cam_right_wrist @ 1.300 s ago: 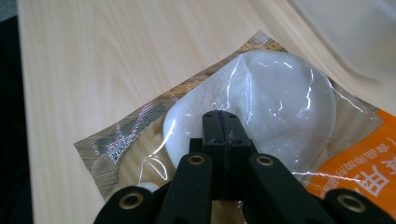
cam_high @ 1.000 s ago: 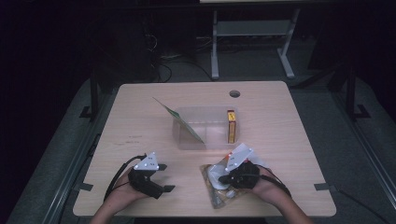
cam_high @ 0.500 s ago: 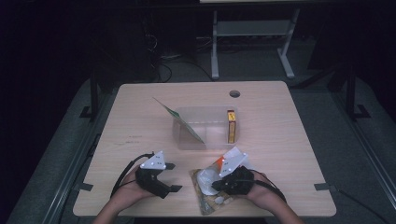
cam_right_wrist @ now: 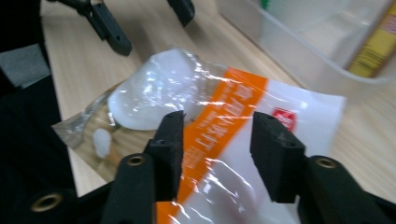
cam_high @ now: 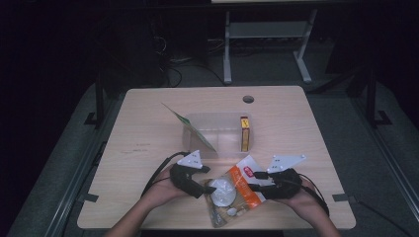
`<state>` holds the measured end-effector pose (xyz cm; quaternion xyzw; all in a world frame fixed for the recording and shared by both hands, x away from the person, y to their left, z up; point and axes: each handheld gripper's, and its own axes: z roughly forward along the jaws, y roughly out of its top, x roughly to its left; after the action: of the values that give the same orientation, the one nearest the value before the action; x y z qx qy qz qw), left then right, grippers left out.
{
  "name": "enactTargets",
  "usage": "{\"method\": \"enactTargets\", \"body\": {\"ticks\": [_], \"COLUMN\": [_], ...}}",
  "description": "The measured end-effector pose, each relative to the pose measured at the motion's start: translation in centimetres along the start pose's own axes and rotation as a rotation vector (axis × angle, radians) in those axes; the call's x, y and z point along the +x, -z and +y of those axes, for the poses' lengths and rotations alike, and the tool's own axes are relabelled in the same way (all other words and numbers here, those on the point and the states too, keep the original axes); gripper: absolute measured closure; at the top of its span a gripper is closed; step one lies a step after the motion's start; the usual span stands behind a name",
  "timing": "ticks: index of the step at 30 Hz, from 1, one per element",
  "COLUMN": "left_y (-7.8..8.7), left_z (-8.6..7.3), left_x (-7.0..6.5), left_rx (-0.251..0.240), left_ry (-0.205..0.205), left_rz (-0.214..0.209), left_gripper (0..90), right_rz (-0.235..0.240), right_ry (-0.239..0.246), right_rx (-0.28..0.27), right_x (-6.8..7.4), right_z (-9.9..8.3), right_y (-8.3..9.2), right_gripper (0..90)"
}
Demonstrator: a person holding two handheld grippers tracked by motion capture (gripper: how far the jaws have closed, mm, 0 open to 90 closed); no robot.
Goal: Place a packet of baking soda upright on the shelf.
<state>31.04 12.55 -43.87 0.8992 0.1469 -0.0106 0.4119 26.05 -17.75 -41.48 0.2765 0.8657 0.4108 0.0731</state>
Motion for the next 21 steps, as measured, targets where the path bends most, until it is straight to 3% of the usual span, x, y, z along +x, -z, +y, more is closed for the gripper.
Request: {"method": "enactTargets", "body": {"ticks": [8,11,16,21], "left_y": [-3.7,-4.7,-4.7,-4.4], "left_z": [1.4,1.5,1.4,1.5], "left_x": [0.6,0.6,0.7,0.5], "left_rx": [0.067,0.082,0.092,0.076], "left_ry": [-0.001,0.022,0.048,0.029], "left_rz": [-0.078,-0.123,-0.182,-0.182], "left_gripper": [33.7,38.7,56.9,77.8], "right_rz": [-0.052,-0.063,-0.076,-0.089], "right_ry": [-0.030,-0.042,-0.051,-0.060], "right_rx": [-0.023,-0.026,-0.035,-0.051], "right_x": [-0.4,-0.5,-0.7,-0.9], "right_z": [-0.8,-1.0,-1.3,-1.2], "right_y": [0.7,1.0,1.4,1.6], "right_gripper": [41.4,40.6,40.2,39.4]}}
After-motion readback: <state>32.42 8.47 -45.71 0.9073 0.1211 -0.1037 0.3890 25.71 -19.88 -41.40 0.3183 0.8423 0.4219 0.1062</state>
